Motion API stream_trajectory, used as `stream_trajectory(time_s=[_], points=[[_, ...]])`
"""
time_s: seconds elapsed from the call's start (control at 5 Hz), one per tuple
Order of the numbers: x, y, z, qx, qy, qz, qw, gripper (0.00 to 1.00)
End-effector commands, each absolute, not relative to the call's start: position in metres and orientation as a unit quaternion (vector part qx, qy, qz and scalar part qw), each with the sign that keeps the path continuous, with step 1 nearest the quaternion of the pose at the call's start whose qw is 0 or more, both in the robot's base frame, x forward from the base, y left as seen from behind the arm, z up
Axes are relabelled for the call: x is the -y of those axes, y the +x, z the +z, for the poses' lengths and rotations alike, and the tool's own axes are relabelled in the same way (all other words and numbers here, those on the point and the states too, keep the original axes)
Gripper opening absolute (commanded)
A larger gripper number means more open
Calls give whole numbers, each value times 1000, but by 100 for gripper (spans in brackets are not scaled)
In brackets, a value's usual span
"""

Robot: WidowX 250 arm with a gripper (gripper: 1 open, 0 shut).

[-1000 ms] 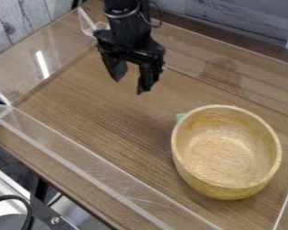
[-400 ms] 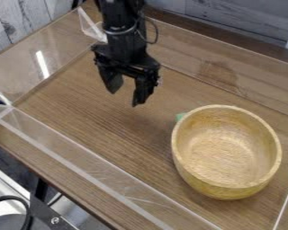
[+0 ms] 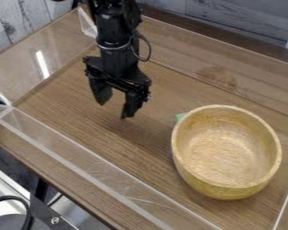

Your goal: Remove the green block from inside the brown bowl and put it on the table

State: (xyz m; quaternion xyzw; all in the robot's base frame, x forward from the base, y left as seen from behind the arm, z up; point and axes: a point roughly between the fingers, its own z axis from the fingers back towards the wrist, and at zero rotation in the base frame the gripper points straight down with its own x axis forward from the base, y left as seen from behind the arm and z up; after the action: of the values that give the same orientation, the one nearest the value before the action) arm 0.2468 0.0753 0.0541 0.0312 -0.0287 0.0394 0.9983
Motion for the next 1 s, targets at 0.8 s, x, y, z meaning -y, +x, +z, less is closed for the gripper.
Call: stream_trajectory(time_s=[0.8], points=[[-92, 242, 50, 46, 56, 47, 996, 100]])
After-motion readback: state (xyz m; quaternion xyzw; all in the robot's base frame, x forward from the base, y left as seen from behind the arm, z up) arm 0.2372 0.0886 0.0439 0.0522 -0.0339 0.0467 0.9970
